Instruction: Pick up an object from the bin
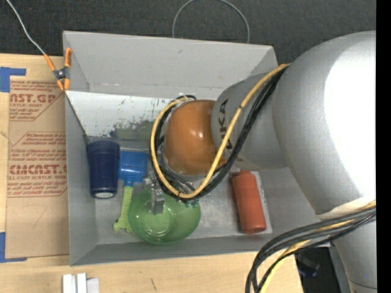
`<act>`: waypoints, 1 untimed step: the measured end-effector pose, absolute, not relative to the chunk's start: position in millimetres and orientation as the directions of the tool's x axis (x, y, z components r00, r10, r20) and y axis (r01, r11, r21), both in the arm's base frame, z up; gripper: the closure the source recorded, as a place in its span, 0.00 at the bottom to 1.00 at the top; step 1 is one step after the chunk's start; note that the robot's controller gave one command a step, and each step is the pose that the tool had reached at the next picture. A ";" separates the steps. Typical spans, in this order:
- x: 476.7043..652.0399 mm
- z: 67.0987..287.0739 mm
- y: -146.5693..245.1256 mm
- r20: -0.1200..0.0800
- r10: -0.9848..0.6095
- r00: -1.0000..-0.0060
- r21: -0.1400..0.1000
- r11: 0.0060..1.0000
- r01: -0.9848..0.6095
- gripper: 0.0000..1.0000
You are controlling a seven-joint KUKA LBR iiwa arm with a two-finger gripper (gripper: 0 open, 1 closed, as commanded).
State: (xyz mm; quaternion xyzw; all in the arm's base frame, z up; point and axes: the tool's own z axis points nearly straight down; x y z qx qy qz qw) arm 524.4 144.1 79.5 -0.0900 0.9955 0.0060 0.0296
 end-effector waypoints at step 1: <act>516.1 149.0 144.6 -0.032 -0.193 -0.981 0.003 0.981 -0.193 1.00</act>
Offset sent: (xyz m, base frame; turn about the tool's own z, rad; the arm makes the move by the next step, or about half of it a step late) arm 0.0154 -0.0149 0.1999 -0.0071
